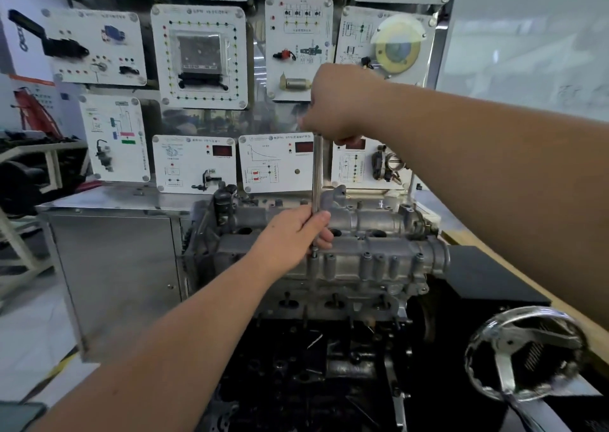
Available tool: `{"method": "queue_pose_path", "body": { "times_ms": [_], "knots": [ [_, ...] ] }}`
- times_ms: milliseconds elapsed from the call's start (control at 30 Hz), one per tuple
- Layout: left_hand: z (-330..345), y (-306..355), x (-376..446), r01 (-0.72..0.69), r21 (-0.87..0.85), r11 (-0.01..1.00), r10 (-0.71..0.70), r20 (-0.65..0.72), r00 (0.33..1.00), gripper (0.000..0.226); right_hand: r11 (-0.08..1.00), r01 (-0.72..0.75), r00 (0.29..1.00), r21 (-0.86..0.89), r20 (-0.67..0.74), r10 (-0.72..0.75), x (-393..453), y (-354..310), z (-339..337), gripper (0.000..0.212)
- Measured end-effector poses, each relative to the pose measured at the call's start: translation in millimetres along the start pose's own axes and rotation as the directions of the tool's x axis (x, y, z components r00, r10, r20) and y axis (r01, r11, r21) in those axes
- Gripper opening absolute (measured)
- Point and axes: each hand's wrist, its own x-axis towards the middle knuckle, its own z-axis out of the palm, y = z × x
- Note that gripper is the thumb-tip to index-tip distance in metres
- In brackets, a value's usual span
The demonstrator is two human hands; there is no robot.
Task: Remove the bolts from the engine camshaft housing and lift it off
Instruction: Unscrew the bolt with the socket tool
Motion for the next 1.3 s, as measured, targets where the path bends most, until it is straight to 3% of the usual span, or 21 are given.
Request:
{"method": "queue_pose_path", "body": {
  "times_ms": [100, 167, 200, 333, 400, 467, 533, 567, 667, 767, 900, 1033, 1167, 1300],
  "knots": [
    [0.3, -8.7, -0.2, 0.056, -0.210, 0.976, -0.057, 0.006, 0.998, 0.024, 0.997, -0.032, 0.997, 0.065, 0.067, 0.028, 0.4, -4.7, -6.5, 0.021],
    [-0.5, -15.6, -1.8, 0.101, -0.448, 0.888, -0.098, 0.030, 0.995, 0.019, 0.996, -0.005, 0.990, 0.090, 0.138, -0.008, -1.5, -3.9, -12.3, 0.007],
    [-0.6, -17.6, -2.7, 0.108, -0.529, 0.842, -0.100, 0.044, 0.994, 0.019, 0.987, 0.010, 0.985, 0.160, 0.168, -0.037, -2.2, -1.8, -13.9, 0.011],
    [-0.9, -20.8, -4.1, 0.087, -0.497, 0.864, -0.077, 0.040, 0.996, 0.020, 0.839, -0.015, 0.994, 0.543, 0.101, -0.047, -6.6, 1.0, 7.5, 0.020],
    [0.1, -19.8, -4.2, 0.085, -0.470, 0.878, -0.080, 0.031, 0.996, 0.019, 0.610, -0.081, 0.997, 0.789, 0.062, 0.052, -9.6, -0.7, 33.0, 0.026],
    [2.1, -18.5, -4.0, 0.073, -0.414, 0.907, -0.077, 0.008, 0.997, 0.016, 0.264, -0.090, 0.985, 0.960, 0.047, 0.165, -12.3, -2.4, 54.9, 0.027],
    [3.7, -16.7, -2.1, 0.058, -0.336, 0.940, -0.067, -0.016, 0.998, 0.011, -0.036, -0.074, 0.960, 0.997, 0.081, 0.268, -13.6, -3.6, 70.6, 0.022],
    [3.5, -15.2, -0.8, 0.049, -0.293, 0.955, -0.059, -0.024, 0.998, 0.008, -0.111, -0.085, 0.944, 0.990, 0.116, 0.309, -14.5, -4.3, 75.8, 0.024],
    [0.8, -9.1, 4.8, 0.035, -0.184, 0.982, -0.038, -0.015, 0.999, 0.013, -0.095, -0.137, 0.906, 0.986, 0.163, 0.391, -17.8, -5.9, 84.2, 0.037],
    [2.6, -2.4, 10.6, 0.028, -0.147, 0.989, -0.029, -0.008, 1.000, 0.018, -0.085, -0.173, 0.905, 0.981, 0.193, 0.379, -16.9, -11.1, 79.3, 0.039],
    [2.4, 0.1, 13.7, 0.082, -0.407, 0.910, -0.056, 0.074, 0.996, 0.017, -0.131, -0.144, 0.918, 0.981, 0.182, 0.353, -11.3, -15.4, 77.8, 0.034],
    [-4.4, -5.6, 8.6, 0.141, -0.515, 0.846, -0.037, 0.207, 0.978, 0.020, -0.213, -0.090, 0.953, 0.973, 0.146, 0.265, -13.1, -6.4, 84.9, 0.030],
    [-5.3, -10.4, 8.2, 0.131, -0.605, 0.785, -0.023, 0.183, 0.983, 0.013, -0.216, -0.096, 0.958, 0.972, 0.149, 0.243, -14.9, -0.6, 85.0, 0.026],
    [2.0, -12.1, 11.5, 0.068, -0.552, 0.831, -0.043, 0.058, 0.997, 0.008, -0.115, -0.086, 0.934, 0.990, 0.120, 0.336, -17.0, -3.7, 81.6, 0.026]
  ]
}}
